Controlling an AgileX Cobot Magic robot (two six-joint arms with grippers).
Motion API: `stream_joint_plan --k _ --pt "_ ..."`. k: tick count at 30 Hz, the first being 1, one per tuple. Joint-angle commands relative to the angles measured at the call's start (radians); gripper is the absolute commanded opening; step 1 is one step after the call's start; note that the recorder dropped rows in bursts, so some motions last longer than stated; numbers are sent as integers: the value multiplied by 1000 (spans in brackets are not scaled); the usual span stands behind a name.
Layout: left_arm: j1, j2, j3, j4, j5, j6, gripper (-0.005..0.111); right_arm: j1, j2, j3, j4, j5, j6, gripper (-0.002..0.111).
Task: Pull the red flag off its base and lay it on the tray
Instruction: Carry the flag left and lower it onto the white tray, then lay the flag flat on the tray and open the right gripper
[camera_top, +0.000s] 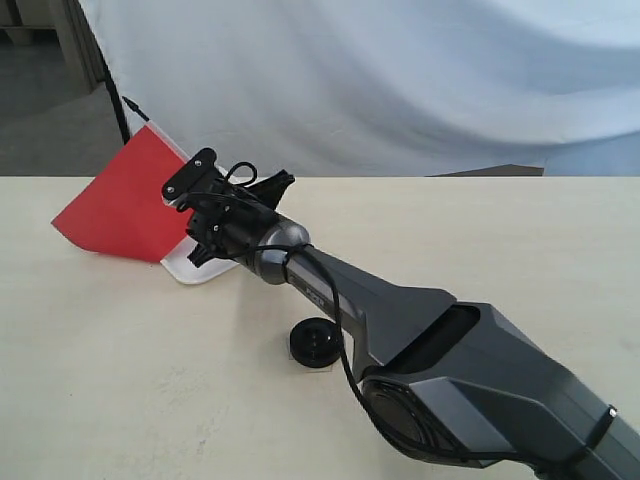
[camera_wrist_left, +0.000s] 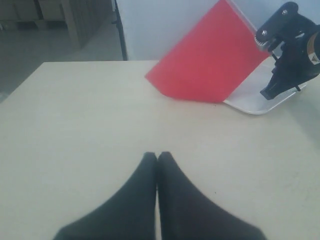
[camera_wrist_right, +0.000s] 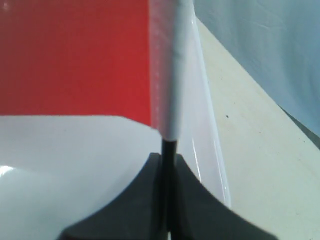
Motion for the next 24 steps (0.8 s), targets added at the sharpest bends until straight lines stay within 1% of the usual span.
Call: stream_joint_plan --k 1,11,13,15,18,20,21,24 --pt "-2 -3 2 3 -5 -6 0 -17 -5 -6 6 0 46 0" --pt "-2 -3 2 3 -5 -6 0 -24 -5 -6 74 0 50 0" --pt "-2 -3 2 3 -5 -6 0 -24 -5 -6 76 2 50 2" --pt "-2 -3 2 3 -5 -6 0 -24 -5 -6 76 2 50 14" --pt "-2 -3 2 3 -5 -6 0 -24 -5 -6 90 -1 57 41" --pt "-2 -3 2 3 -5 -6 0 -24 -5 -6 100 -3 57 53" --pt "-2 -3 2 3 -5 -6 0 -24 -5 -6 105 -3 57 56" --pt "-2 -3 2 3 -5 -6 0 -24 -5 -6 121 -3 57 57"
